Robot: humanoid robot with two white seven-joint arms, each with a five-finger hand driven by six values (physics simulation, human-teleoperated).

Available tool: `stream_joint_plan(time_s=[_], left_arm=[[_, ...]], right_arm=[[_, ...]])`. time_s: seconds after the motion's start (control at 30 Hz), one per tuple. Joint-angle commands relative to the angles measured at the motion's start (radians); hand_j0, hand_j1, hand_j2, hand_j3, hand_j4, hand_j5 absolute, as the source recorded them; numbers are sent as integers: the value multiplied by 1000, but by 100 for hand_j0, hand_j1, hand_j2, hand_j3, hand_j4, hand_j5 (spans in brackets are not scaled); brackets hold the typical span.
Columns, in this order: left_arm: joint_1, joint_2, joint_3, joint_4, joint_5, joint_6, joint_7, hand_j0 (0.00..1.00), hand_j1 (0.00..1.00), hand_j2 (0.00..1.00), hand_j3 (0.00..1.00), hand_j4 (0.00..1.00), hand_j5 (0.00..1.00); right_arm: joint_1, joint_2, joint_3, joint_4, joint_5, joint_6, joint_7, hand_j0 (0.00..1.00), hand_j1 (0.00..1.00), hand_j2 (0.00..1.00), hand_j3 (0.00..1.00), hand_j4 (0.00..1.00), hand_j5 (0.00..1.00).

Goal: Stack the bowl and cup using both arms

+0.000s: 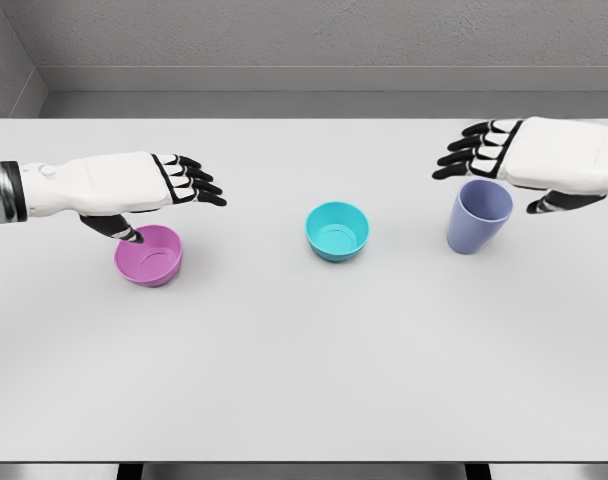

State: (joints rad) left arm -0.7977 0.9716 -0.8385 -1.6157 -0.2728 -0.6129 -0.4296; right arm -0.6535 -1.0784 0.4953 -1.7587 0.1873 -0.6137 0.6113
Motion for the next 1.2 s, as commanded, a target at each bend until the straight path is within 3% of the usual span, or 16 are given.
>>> stream_joint_plan(time_s=[0.0,0.17,0.27,0.53,0.63,0.7,1.17], left_arm=[[0,1,1,0,4,2,0,100,100,100,100,100,100],[-8,22,-1,0,3,2,-18,100,100,100,100,100,100],[-18,39,-14,0,-23,2,-181,100,100,100,100,100,100],[-28,26,-14,10,-57,2,-181,100,100,100,100,100,100],[-25,-31,-45,31,-131,2,-181,100,100,100,100,100,100],[-23,-34,-45,34,-134,2,-181,100,100,100,100,100,100],[-18,-2,-45,60,-132,2,-181,100,100,100,100,100,100]], right_arm=[[0,2,5,1,-3,3,0,100,100,100,100,100,100],[-6,0,0,10,-6,3,0,100,100,100,100,100,100],[-20,0,-1,38,-3,3,0,100,100,100,100,100,100],[-28,-21,8,62,-3,3,0,100,100,100,100,100,100],[-28,-15,48,64,-3,3,0,100,100,100,100,100,100],[-28,-14,60,65,-3,3,0,100,100,100,100,100,100],[-31,75,111,215,29,3,0,100,100,100,100,100,100]])
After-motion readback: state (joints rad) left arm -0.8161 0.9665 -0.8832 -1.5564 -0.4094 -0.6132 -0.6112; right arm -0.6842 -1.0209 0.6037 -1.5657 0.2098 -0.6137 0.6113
